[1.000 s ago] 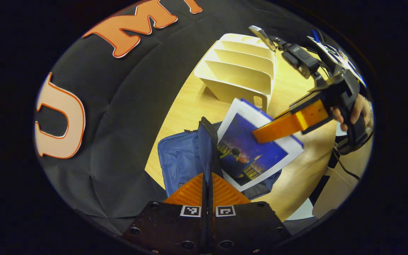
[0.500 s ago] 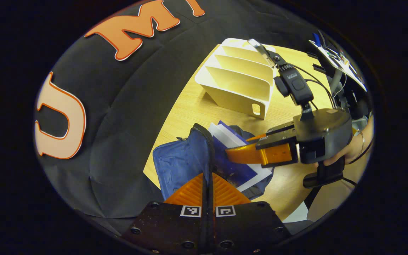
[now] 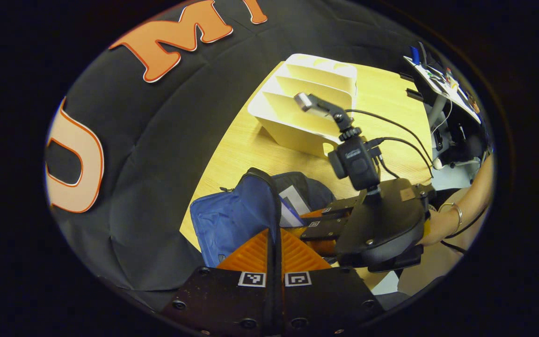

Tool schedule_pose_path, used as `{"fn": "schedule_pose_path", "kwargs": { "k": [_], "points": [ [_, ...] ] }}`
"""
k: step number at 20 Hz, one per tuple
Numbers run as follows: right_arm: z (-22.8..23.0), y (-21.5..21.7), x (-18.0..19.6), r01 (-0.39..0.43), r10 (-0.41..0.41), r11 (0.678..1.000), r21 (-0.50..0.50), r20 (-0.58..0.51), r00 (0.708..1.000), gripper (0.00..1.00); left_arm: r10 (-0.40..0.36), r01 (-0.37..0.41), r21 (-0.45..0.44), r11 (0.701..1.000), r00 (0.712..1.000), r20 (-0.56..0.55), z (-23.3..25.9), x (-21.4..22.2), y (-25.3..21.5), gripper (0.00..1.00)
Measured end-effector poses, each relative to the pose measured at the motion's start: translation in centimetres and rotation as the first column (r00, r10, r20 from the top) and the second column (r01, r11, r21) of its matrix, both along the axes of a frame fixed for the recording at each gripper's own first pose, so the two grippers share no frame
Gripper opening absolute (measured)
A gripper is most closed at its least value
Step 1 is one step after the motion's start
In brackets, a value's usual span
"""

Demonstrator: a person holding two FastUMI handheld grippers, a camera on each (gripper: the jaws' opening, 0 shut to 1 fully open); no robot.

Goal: Open the schoolbag, grab two books from the bookshelf and put them into the schoolbag.

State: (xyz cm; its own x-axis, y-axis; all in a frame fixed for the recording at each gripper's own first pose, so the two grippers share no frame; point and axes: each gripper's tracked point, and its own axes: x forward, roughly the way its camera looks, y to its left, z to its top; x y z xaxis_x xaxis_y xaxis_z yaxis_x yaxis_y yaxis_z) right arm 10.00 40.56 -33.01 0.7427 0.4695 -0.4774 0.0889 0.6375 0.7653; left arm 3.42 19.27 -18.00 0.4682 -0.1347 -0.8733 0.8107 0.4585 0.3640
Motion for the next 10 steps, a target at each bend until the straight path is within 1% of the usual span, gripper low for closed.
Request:
{"fn": "schedule_pose_path", "kwargs": {
  "k": [2,4,5,6,8,9,10],
  "points": [
    [-0.2,0.0,-0.2,-0.013,0.013,1.0,0.005,-0.023,1.0,0.33,0.011,-0.012,-0.013,1.0,1.0,-0.008,0.0,0.1,0.0,0.01],
    [-0.8,-0.1,-1.0,-0.055,0.055,0.998,0.006,-0.085,0.995,0.36,0.036,-0.037,-0.035,0.999,0.999,-0.021,0.0,0.0,0.2,0.01],
    [-1.1,-0.5,-1.2,-0.076,0.074,0.997,-0.025,-0.098,0.992,0.4,0.043,-0.044,-0.042,0.998,0.999,-0.023,-0.1,0.0,0.4,0.01],
    [-1.4,-1.1,-1.5,-0.081,0.073,0.994,-0.076,-0.104,0.992,0.41,0.047,-0.048,-0.043,0.998,0.999,-0.021,-0.2,-0.2,0.6,0.01],
    [-1.9,-1.9,-1.7,-0.107,0.091,0.979,-0.176,-0.101,0.991,0.48,0.044,-0.046,-0.045,0.998,0.999,-0.028,-0.4,-0.3,0.5,0.01],
    [-2.5,-1.9,-2.0,-0.129,0.109,0.97,-0.208,-0.103,0.989,0.39,0.045,-0.046,-0.047,0.998,0.999,-0.03,-0.5,-0.4,0.6,0.01],
    [-2.8,-2.1,-2.5,-0.147,0.125,0.962,-0.23,-0.109,0.986,0.53,0.048,-0.05,-0.049,0.998,0.998,-0.032,-0.6,-0.4,0.7,0.01]
  ]
}}
